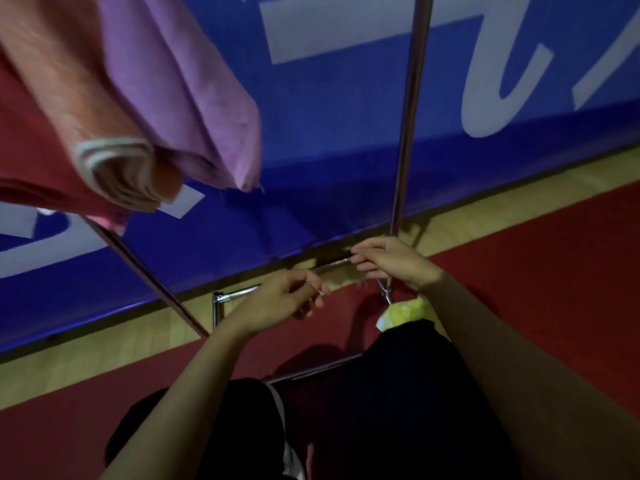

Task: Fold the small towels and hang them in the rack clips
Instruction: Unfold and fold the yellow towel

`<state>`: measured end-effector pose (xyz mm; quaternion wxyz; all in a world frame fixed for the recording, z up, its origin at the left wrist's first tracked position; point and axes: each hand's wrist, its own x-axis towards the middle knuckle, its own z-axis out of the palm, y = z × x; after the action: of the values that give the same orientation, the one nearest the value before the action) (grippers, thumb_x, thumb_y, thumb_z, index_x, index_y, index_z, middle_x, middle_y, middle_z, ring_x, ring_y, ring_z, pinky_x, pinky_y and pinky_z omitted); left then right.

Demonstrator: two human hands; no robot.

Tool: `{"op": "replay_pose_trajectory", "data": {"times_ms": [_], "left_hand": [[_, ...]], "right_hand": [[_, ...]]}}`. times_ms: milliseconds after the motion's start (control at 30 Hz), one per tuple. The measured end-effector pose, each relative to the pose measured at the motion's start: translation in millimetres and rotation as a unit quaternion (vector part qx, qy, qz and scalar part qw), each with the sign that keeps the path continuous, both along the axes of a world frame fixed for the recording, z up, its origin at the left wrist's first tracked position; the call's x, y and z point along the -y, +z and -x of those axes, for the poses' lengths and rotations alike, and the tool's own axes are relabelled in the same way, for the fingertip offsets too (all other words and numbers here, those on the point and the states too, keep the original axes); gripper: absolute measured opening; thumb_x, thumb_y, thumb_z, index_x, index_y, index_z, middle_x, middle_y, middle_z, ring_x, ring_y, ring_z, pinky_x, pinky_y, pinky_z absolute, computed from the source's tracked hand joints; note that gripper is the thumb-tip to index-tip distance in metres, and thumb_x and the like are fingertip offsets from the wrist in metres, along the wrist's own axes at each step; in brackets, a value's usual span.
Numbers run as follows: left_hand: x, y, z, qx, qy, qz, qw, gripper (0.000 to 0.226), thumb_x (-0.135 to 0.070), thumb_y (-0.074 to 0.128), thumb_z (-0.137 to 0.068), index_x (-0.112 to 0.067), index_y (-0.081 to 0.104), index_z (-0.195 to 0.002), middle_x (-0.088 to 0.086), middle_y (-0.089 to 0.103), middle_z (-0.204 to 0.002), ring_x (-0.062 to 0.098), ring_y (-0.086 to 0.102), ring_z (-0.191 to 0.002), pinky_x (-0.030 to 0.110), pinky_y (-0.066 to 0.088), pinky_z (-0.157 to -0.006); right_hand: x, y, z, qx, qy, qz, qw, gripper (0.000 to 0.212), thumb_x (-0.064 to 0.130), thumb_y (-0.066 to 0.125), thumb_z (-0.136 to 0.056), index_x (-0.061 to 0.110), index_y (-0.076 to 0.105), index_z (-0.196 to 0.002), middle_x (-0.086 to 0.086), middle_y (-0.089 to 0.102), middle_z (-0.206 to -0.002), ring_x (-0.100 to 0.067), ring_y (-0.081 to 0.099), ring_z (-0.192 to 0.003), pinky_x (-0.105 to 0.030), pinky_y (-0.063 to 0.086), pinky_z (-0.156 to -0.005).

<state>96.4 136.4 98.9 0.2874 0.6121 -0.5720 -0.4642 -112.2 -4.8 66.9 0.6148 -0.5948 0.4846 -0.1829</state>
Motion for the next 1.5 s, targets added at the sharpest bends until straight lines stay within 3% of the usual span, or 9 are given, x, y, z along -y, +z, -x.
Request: {"op": "replay_pose_trajectory", "data": {"times_ms": [233, 333, 500, 700, 1100, 1167, 1300, 1400, 1500], "left_hand": [[44, -66, 30, 0.043, -0.041, -0.026, 0.998, 0.023, -0.013, 0.051, -0.109, -0.011, 0.070, -0.095, -0.001, 0.072, -0.076, 0.009, 0.061, -0.060, 0.023, 0.050, -0.060], [63, -79, 47, 0.117, -0.097, -0.028, 0.988, 0.023, -0.021, 0.053, -0.108, -0.017, 0.072, -0.094, -0.006, 0.073, -0.075, 0.004, 0.064, -0.063, 0.021, 0.051, -0.066], [87, -73, 66, 0.207, -0.195, -0.004, 0.959, 0.027, -0.026, 0.055, -0.106, -0.039, 0.064, -0.083, -0.016, 0.072, -0.079, -0.005, 0.066, -0.074, 0.012, 0.046, -0.067], [95, -71, 52, 0.219, -0.191, 0.004, 0.957, 0.027, -0.030, 0.056, -0.104, -0.042, 0.060, -0.080, -0.022, 0.071, -0.078, -0.005, 0.068, -0.074, 0.018, 0.051, -0.067], [95, -85, 47, 0.230, -0.191, -0.014, 0.954, 0.016, -0.039, 0.053, -0.102, -0.043, 0.064, -0.091, -0.016, 0.073, -0.083, 0.005, 0.071, -0.073, 0.039, 0.061, -0.073], [94, -84, 47, 0.233, -0.197, -0.013, 0.952, 0.017, -0.035, 0.056, -0.104, -0.041, 0.065, -0.091, -0.020, 0.073, -0.083, 0.003, 0.071, -0.075, 0.038, 0.061, -0.074], [93, -73, 47, 0.249, -0.209, 0.001, 0.946, 0.016, -0.031, 0.057, -0.105, -0.037, 0.065, -0.092, -0.020, 0.073, -0.082, -0.003, 0.069, -0.076, 0.029, 0.059, -0.074], [90, -65, 41, 0.250, -0.192, 0.012, 0.949, 0.010, -0.032, 0.058, -0.104, -0.034, 0.066, -0.099, -0.018, 0.072, -0.086, -0.004, 0.068, -0.078, 0.025, 0.056, -0.076], [85, -55, 33, 0.238, -0.160, 0.043, 0.957, 0.024, -0.032, 0.063, -0.101, -0.032, 0.059, -0.125, -0.019, 0.066, -0.108, 0.000, 0.067, -0.090, 0.028, 0.056, -0.084]], "right_hand": [[-1, -168, 94, -0.041, -0.031, -0.106, 0.993, 0.032, 0.023, 0.053, -0.104, -0.007, 0.063, -0.102, -0.030, 0.060, -0.098, -0.032, 0.057, -0.101, -0.023, 0.049, -0.072], [0, -211, 97, -0.108, -0.019, -0.114, 0.988, 0.038, 0.006, 0.056, -0.095, -0.031, 0.049, -0.096, -0.050, 0.050, -0.091, -0.042, 0.053, -0.073, -0.014, 0.038, -0.060], [5, -275, 93, -0.276, -0.038, -0.042, 0.959, 0.034, 0.019, 0.047, -0.104, 0.000, 0.070, -0.117, -0.021, 0.066, -0.127, -0.035, 0.060, -0.122, -0.032, 0.043, -0.097], [8, -347, 106, -0.367, -0.057, -0.103, 0.923, 0.046, 0.028, 0.048, -0.098, 0.027, 0.052, -0.144, -0.004, 0.046, -0.154, -0.030, 0.031, -0.149, -0.041, 0.018, -0.123], [25, -357, 139, -0.329, -0.191, -0.083, 0.921, 0.044, 0.021, 0.029, -0.109, -0.001, 0.061, -0.129, -0.020, 0.063, -0.132, -0.034, 0.058, -0.126, -0.036, 0.044, -0.099], [25, -332, 136, -0.268, -0.198, -0.080, 0.940, 0.050, 0.018, 0.019, -0.107, -0.001, 0.062, -0.125, -0.018, 0.064, -0.129, -0.035, 0.060, -0.124, -0.037, 0.046, -0.098], [35, -264, 127, -0.044, -0.279, -0.131, 0.950, 0.023, 0.004, 0.062, -0.096, 0.007, 0.065, -0.119, -0.005, 0.066, -0.124, -0.026, 0.068, -0.114, -0.037, 0.054, -0.102], [40, -191, 118, 0.226, -0.341, -0.235, 0.882, 0.010, 0.008, 0.061, -0.098, 0.006, 0.069, -0.093, -0.005, 0.070, -0.092, -0.014, 0.071, -0.079, -0.024, 0.059, -0.072], [25, -93, 102, 0.318, -0.258, -0.276, 0.870, 0.039, 0.020, 0.055, -0.100, 0.015, 0.061, -0.062, -0.001, 0.061, -0.064, -0.010, 0.063, -0.057, -0.024, 0.058, -0.059]]}}
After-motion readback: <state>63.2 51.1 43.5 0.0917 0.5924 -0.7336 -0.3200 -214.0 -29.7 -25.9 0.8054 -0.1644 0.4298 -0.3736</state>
